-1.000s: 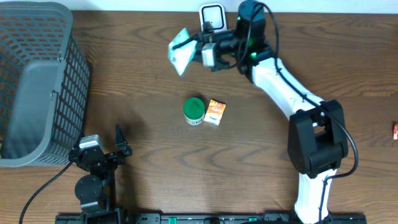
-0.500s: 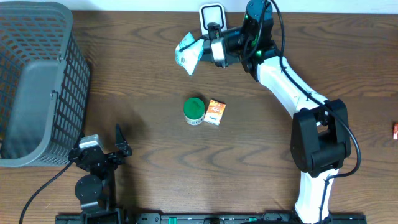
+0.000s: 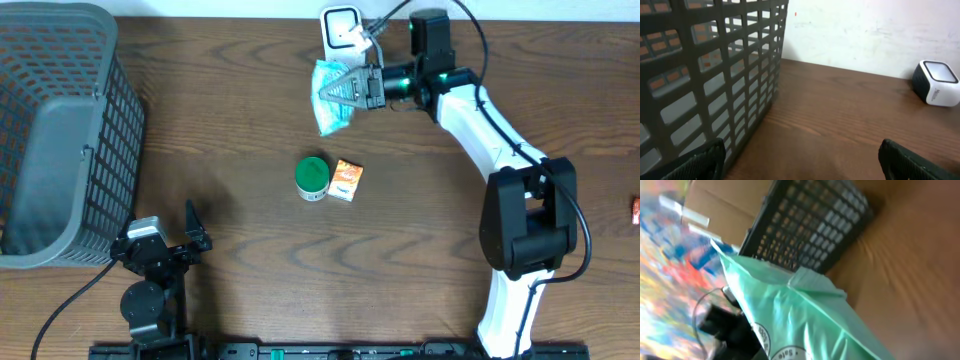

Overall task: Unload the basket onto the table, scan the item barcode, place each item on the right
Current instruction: 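Hold the wipe pack under the white scanner with the right gripper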

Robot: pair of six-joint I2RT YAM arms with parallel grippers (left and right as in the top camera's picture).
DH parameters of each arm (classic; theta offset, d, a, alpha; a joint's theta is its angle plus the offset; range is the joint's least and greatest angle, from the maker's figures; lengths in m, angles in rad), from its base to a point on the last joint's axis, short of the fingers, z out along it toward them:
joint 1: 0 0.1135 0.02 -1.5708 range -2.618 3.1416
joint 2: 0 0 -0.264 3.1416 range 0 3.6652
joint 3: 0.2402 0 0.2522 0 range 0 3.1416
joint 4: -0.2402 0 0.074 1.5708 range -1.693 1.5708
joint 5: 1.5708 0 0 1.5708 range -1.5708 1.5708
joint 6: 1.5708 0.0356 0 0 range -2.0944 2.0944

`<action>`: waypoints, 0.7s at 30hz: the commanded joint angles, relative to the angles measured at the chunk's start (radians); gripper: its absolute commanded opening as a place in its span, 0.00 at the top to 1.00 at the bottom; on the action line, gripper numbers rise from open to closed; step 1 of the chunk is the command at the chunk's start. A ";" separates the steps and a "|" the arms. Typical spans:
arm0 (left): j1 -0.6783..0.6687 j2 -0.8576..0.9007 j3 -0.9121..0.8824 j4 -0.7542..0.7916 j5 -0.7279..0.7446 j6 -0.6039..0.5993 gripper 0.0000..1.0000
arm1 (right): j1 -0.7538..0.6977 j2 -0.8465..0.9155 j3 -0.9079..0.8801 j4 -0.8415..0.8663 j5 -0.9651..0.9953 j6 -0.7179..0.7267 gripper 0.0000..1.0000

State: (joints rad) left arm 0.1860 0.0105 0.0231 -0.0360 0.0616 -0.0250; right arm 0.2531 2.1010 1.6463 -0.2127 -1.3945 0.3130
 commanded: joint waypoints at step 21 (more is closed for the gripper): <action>-0.004 -0.006 -0.019 -0.029 0.005 0.006 0.02 | 0.096 0.037 0.052 0.187 1.038 0.782 0.98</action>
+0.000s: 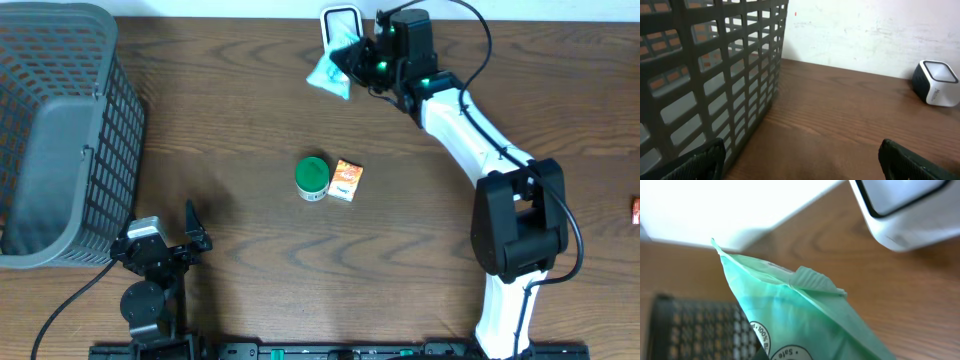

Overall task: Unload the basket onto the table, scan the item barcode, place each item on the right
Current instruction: 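Hold the wipe pack under the white scanner with the right gripper, then carry the wipe pack to the right edge and release it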

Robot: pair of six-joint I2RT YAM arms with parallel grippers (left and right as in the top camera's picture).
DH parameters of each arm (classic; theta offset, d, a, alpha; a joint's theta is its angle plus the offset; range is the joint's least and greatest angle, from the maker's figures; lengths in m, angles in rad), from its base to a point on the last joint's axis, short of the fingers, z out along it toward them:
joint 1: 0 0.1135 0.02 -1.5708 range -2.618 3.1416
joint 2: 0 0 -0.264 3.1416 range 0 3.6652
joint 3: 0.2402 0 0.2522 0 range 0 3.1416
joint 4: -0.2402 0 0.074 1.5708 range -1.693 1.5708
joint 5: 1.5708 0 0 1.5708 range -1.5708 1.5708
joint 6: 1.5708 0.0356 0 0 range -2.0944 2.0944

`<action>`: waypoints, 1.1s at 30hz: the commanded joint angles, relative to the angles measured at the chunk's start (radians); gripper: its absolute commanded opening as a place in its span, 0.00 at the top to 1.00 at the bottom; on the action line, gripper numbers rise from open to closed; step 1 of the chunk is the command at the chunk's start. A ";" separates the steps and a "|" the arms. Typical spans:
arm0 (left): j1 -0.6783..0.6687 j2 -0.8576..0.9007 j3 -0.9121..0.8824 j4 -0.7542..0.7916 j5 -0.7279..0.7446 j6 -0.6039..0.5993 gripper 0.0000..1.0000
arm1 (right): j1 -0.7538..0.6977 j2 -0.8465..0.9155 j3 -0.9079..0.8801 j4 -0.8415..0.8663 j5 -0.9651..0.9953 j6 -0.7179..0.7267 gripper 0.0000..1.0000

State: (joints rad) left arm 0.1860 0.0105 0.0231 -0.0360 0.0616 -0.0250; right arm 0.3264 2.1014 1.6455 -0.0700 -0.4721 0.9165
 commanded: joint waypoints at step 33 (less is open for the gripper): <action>-0.004 -0.006 -0.019 -0.029 0.006 0.006 0.02 | -0.045 0.515 0.513 0.018 -0.055 0.808 0.99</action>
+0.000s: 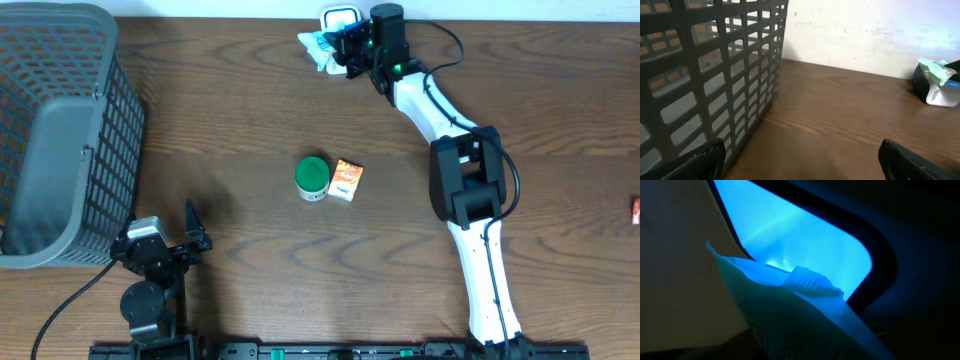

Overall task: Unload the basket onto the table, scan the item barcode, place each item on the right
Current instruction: 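Carry the wipe pack to the right edge and release it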

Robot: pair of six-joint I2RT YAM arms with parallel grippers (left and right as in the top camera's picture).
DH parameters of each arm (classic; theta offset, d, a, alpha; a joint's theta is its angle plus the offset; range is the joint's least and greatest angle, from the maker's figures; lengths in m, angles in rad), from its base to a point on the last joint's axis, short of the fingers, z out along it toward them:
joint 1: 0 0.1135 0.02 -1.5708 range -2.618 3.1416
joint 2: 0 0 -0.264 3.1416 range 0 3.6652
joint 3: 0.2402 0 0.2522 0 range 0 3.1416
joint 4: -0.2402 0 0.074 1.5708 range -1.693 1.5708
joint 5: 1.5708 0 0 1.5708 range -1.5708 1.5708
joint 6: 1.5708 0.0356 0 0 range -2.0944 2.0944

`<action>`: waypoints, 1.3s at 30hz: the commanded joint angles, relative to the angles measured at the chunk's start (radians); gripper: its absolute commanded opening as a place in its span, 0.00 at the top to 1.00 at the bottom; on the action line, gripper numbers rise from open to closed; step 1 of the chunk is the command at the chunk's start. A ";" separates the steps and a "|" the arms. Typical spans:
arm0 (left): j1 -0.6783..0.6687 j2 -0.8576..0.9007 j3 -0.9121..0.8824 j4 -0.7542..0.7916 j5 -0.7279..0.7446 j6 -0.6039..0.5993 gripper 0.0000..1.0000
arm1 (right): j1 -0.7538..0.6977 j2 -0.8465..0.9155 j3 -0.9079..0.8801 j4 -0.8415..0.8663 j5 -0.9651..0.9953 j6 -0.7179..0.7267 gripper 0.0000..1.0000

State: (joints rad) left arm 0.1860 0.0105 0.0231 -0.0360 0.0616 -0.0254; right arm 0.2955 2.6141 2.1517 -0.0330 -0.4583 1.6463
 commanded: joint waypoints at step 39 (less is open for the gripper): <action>-0.004 -0.006 -0.019 -0.029 0.006 0.006 0.02 | -0.772 -0.499 -0.290 -1.046 0.669 -1.106 0.99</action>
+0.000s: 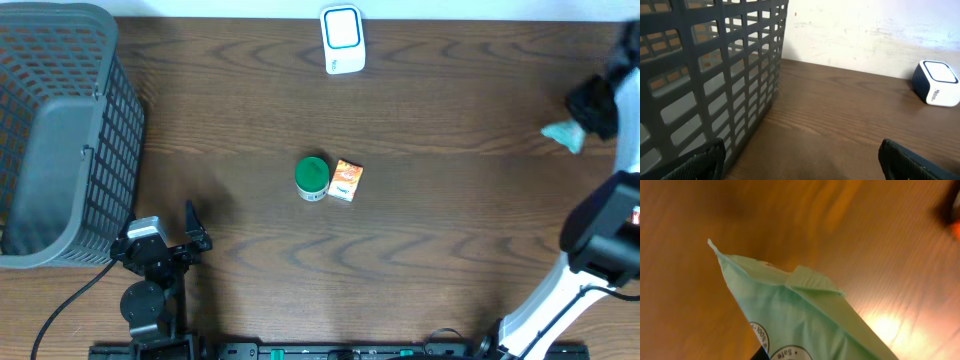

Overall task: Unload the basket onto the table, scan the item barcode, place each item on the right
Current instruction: 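Carry the wipe pack to the right edge and release it, then reach the right gripper over the green-lidded jar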

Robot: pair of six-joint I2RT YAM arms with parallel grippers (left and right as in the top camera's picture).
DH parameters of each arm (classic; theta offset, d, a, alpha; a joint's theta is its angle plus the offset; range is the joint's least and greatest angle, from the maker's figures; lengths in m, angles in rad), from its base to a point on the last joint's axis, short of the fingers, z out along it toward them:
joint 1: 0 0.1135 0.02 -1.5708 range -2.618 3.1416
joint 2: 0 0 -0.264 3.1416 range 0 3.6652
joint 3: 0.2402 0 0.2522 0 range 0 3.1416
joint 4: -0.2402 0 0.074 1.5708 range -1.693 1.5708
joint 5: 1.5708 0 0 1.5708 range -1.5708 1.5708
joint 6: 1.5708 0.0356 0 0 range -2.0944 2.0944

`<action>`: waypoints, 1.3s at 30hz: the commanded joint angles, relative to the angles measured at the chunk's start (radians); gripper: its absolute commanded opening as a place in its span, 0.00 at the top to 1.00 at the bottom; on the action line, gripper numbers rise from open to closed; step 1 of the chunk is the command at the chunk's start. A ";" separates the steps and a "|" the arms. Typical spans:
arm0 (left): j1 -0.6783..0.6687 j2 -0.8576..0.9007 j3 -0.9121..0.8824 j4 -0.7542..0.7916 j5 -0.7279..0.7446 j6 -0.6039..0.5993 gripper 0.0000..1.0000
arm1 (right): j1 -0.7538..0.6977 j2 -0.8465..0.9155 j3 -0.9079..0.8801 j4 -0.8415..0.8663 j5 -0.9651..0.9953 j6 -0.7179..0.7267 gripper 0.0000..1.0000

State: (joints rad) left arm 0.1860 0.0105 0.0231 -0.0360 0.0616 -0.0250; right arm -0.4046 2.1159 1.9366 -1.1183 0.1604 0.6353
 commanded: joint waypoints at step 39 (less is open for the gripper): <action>-0.004 -0.006 -0.019 -0.029 0.005 0.006 0.02 | 0.344 -0.220 0.060 -0.240 -0.724 -0.507 0.05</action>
State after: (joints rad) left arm 0.1860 0.0101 0.0231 -0.0360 0.0616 -0.0250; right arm -0.1989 1.8736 1.9995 -1.3449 -0.5640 0.2443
